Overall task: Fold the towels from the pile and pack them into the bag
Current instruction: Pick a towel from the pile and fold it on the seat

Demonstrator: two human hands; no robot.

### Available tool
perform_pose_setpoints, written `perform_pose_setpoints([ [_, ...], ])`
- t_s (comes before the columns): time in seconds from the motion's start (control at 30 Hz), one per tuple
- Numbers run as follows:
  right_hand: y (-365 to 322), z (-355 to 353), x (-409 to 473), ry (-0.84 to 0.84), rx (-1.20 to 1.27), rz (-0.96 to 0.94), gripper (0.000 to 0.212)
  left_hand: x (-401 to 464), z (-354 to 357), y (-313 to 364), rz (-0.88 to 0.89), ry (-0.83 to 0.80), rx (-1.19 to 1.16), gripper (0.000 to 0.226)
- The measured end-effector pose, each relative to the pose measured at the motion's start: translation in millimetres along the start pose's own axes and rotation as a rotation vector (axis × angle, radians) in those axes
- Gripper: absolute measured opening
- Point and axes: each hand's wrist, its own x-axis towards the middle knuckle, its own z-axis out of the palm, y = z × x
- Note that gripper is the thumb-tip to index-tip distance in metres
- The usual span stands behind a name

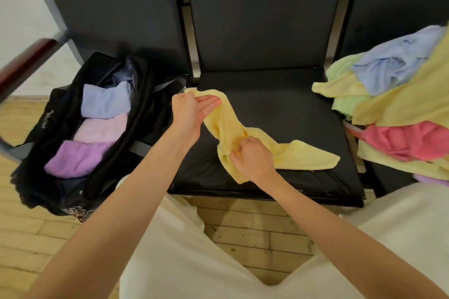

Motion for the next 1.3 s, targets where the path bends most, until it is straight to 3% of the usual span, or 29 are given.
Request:
perform_pose_setpoints([
  [0.2,-19,6,28,0.069,-0.091,0.088,0.047,4,-11,2,-0.029,-0.002,-0.026,0.043],
  [0.37,-11,3,29,0.042,-0.182,0.034,0.025,8,-22,3,-0.015,0.024,-0.062,0.038],
  [0.5,3,-4,23,0.039,-0.141,-0.002,0.021,6,-27,6,-0.009,0.046,-0.126,0.029],
  [0.6,16,-19,22,0.019,0.059,-0.009,0.022,2,-31,10,0.014,0.067,-0.151,0.017],
  [0.73,35,-61,14,-0.044,0.777,0.126,0.028,5,-42,10,0.013,0.154,-0.139,0.027],
  [0.8,40,-71,13,-0.023,0.848,0.176,0.031,1,-41,5,-0.021,0.178,-0.140,0.030],
  [0.97,55,-58,27,-0.065,0.443,0.257,0.041,-11,-36,-11,-0.109,0.179,-0.122,0.038],
  [1.07,63,-43,27,-0.152,0.096,0.203,0.014,-14,-42,-24,-0.177,0.169,-0.073,0.043],
  [1.2,55,-41,9,0.037,0.076,0.096,0.010,-13,-51,-33,-0.238,0.149,-0.061,0.043],
  [1.3,48,-36,-3,0.026,0.004,0.009,0.006,-10,-56,-38,-0.243,0.149,-0.055,0.043],
])
